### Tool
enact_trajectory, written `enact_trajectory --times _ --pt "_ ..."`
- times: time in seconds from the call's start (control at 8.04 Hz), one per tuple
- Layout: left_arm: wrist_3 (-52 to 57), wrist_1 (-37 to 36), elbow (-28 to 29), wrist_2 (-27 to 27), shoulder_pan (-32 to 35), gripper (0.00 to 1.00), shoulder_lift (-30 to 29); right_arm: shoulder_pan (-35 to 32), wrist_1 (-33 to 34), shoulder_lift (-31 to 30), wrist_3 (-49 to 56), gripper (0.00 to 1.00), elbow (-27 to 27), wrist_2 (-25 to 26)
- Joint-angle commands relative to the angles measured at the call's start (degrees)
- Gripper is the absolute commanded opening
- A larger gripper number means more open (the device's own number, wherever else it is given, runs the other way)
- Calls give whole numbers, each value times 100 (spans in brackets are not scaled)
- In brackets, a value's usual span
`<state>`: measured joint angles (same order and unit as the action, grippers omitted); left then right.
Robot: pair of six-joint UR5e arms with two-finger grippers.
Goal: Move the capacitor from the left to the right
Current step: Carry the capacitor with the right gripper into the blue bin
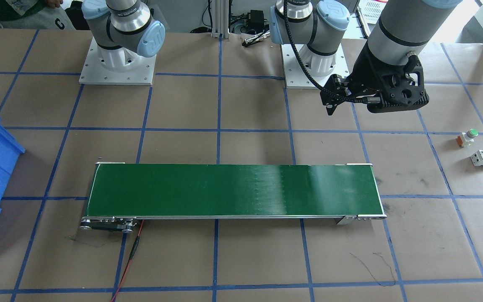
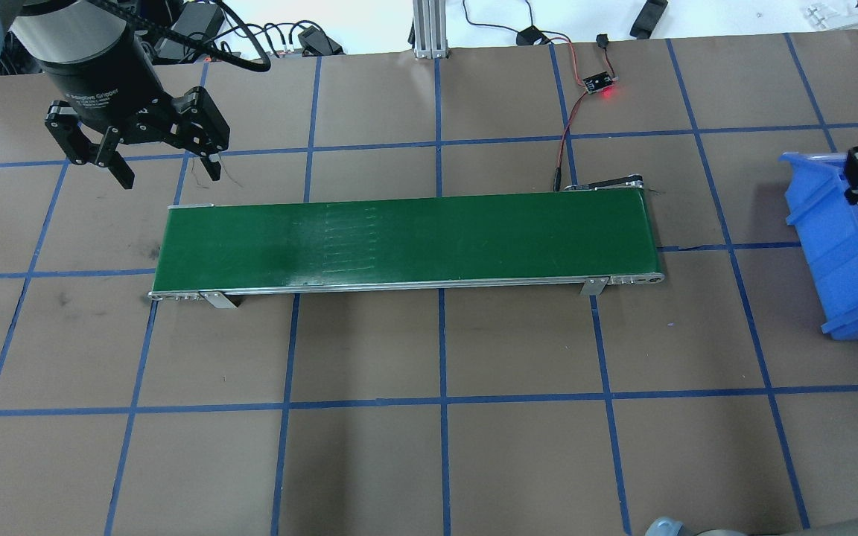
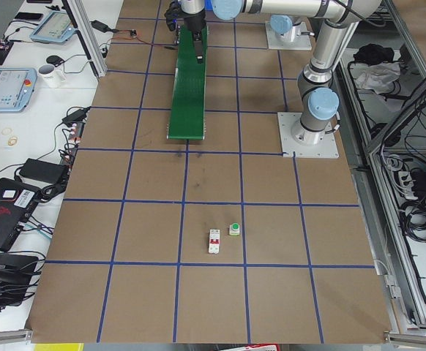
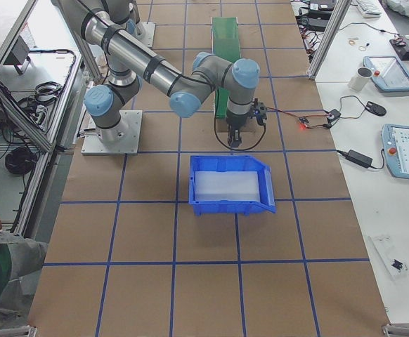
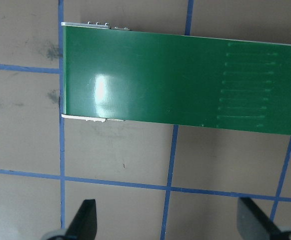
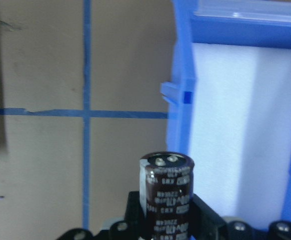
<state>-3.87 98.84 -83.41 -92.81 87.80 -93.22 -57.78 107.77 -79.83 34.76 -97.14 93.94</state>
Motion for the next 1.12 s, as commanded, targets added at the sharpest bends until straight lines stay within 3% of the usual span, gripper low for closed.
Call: enact_trajectory --times 0.0,0.25,0.37,0.99 --pt "9 4 0 0 0 100 -3 672 270 73 679 0 81 474" --pt "9 -5 0 -9 0 100 -3 1100 542 457 987 0 72 600" --pt "9 4 0 -9 0 100 -3 1259 1040 860 1459 0 72 573" --pt "9 4 9 -26 0 100 -3 1305 1150 1031 1499 0 -112 -278"
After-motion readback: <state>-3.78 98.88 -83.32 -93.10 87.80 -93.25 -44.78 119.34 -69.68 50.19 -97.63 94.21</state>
